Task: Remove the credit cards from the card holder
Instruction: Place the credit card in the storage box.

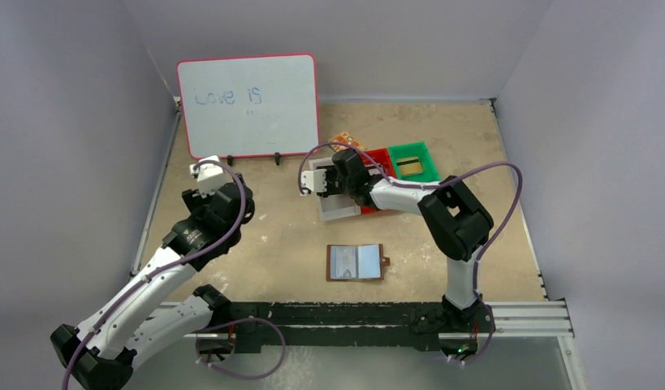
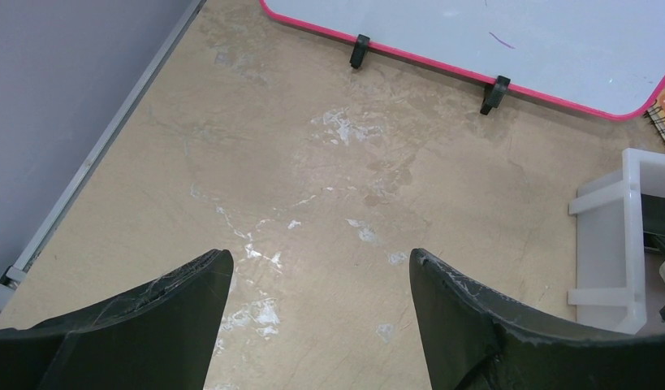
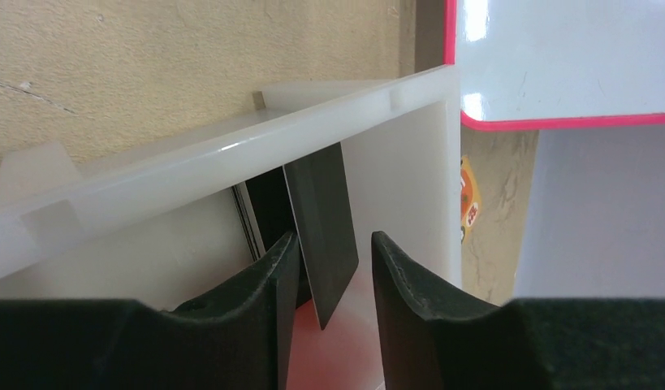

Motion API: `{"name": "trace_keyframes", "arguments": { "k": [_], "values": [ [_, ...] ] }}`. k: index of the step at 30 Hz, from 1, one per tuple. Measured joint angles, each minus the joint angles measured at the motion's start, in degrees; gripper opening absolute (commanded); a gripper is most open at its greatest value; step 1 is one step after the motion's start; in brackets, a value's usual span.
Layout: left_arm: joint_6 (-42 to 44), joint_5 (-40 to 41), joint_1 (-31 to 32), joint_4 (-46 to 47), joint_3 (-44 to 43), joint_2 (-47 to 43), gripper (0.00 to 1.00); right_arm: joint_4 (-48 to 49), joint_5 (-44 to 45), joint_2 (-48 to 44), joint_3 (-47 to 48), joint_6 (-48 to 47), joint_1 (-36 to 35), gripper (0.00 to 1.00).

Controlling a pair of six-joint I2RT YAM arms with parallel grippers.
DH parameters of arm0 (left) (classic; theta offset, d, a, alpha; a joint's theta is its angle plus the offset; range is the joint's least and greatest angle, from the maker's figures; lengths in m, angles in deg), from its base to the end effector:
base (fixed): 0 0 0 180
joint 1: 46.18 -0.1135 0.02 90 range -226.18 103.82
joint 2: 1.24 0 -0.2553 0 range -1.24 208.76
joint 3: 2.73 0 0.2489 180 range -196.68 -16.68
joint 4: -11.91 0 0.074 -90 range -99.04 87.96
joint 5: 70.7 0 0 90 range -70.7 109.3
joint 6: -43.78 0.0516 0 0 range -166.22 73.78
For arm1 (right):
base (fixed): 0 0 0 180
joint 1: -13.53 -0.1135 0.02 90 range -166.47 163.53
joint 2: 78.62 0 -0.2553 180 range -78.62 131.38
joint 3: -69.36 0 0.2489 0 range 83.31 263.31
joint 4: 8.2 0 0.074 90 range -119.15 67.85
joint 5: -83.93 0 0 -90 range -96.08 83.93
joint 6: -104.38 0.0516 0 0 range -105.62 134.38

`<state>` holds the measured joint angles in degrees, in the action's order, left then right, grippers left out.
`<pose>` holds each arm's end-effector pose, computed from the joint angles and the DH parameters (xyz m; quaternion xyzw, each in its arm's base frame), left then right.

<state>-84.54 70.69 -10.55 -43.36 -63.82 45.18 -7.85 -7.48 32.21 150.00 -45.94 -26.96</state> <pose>0.1579 -0.0636 0.2924 -0.2003 0.8142 0.0882 0.5377 0.3299 0.2833 0.1645 -0.6707 0.5467 -0.0758 0.4955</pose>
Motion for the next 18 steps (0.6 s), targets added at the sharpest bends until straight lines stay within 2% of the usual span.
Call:
{"name": "trace_keyframes", "arguments": {
  "k": [10,13,18],
  "values": [
    [0.0,-0.3,0.0,0.0,0.0,0.9,0.80,-4.3,-4.5,-1.9,1.3,1.9,0.0,0.45],
    [0.0,-0.4,0.0,0.0,0.0,1.3,0.79,-5.0,-5.9,-4.8,1.2,3.8,0.0,0.47],
    [0.0,-0.5,0.0,0.0,0.0,1.7,0.79,-1.3,-5.5,-13.7,-1.7,11.5,0.0,0.56]
  ]
}}
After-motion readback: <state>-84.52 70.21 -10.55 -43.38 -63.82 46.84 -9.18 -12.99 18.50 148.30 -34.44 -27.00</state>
